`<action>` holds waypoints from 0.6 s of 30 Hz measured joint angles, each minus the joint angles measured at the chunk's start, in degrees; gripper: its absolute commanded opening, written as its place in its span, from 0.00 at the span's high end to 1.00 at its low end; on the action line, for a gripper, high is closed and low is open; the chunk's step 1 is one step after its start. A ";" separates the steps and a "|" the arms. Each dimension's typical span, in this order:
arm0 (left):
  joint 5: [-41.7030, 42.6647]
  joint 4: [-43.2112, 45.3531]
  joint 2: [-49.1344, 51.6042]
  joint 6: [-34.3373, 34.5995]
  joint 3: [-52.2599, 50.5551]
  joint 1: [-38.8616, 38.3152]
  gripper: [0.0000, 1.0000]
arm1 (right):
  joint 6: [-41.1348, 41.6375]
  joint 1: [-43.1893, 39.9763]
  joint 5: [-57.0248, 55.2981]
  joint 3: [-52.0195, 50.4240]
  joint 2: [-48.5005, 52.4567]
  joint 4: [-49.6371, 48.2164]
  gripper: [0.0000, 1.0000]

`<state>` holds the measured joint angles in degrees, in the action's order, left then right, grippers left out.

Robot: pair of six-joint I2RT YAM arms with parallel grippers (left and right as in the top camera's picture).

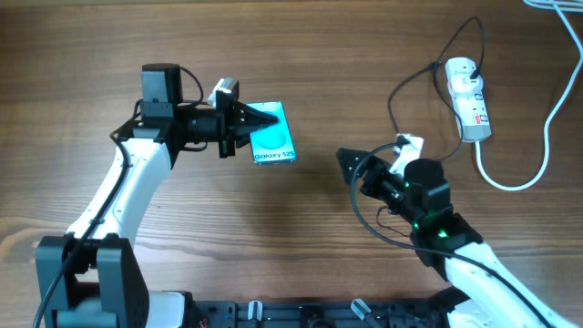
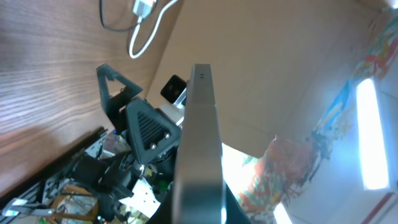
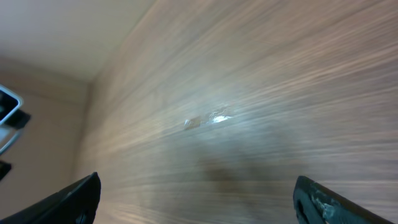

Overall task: Plug charger to phone and switch on socket
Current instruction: 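Move the right gripper to the black cable and grasp its plug end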

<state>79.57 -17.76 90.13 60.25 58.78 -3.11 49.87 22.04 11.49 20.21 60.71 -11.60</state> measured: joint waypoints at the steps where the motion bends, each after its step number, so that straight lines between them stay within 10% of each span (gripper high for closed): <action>1: 0.33 -0.09 0.00 0.02 0.00 -0.31 0.96 | -0.70 -0.68 -1.86 1.66 -2.80 10.10 0.01; 7: 3.89 0.02 -0.02 1.53 0.00 -0.76 0.96 | -2.14 -2.75 -15.61 13.25 -11.23 41.27 0.01; 18: 1.84 0.04 -0.02 1.73 0.00 -2.95 0.96 | -5.11 -6.67 -21.09 29.05 2.19 48.74 0.01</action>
<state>81.41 -17.72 90.11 61.98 58.78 -6.07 44.75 15.38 -9.61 49.25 62.89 37.15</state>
